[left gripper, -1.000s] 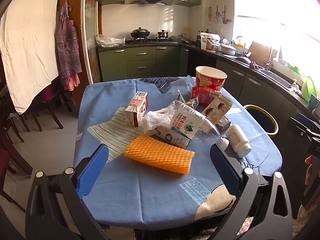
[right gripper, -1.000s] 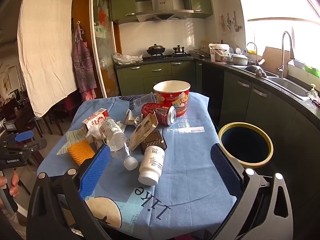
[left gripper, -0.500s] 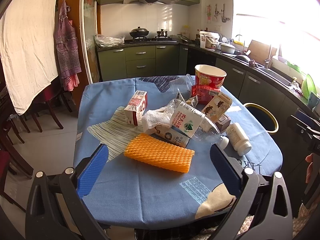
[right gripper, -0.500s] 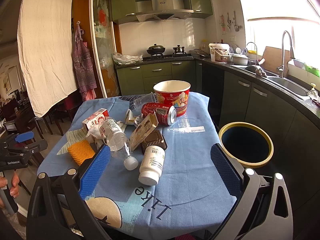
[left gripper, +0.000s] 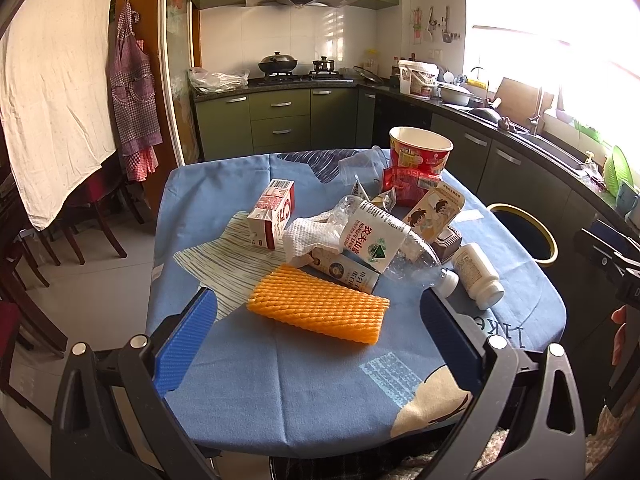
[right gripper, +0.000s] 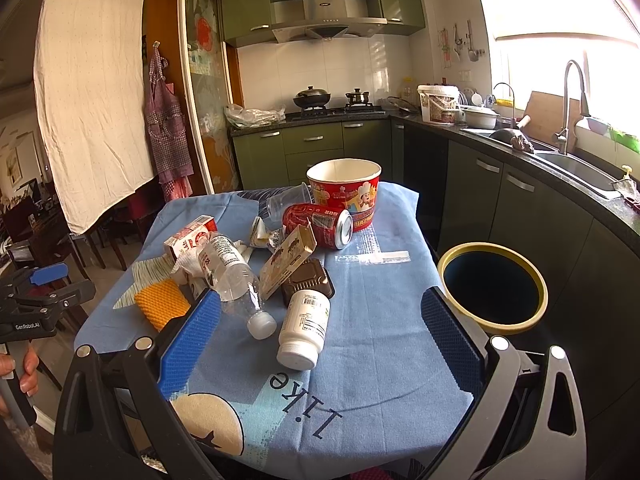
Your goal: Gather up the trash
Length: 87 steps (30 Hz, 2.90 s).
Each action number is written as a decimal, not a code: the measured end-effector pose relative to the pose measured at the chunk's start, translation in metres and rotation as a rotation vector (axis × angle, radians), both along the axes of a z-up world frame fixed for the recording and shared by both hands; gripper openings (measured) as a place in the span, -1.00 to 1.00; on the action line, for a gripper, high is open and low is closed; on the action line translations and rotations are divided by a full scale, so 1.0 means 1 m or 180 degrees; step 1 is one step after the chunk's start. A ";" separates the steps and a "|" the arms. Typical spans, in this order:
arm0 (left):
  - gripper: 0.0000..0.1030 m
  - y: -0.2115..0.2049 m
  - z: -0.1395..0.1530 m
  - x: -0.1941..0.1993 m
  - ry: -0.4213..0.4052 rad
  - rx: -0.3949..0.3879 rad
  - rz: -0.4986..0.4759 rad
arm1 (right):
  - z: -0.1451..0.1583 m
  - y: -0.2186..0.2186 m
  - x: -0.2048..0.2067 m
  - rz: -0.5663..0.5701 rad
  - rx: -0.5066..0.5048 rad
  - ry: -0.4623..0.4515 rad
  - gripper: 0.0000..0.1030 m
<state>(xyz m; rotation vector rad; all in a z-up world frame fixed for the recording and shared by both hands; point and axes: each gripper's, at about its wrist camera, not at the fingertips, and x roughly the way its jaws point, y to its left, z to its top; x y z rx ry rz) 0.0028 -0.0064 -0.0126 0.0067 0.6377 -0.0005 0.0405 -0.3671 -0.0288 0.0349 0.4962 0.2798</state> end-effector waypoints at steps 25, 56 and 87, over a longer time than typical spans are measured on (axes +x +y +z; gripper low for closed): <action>0.88 0.000 -0.001 0.000 0.0013 0.0009 -0.0002 | -0.004 0.003 0.001 0.0006 0.0010 0.0010 0.92; 0.88 -0.001 -0.009 0.004 0.0134 0.0043 -0.0031 | -0.009 -0.003 0.007 0.0003 0.0020 0.0106 0.92; 0.88 0.094 -0.012 0.261 0.0029 -0.0180 0.0188 | 0.020 -0.005 0.397 -0.0118 -0.0128 0.1848 -0.25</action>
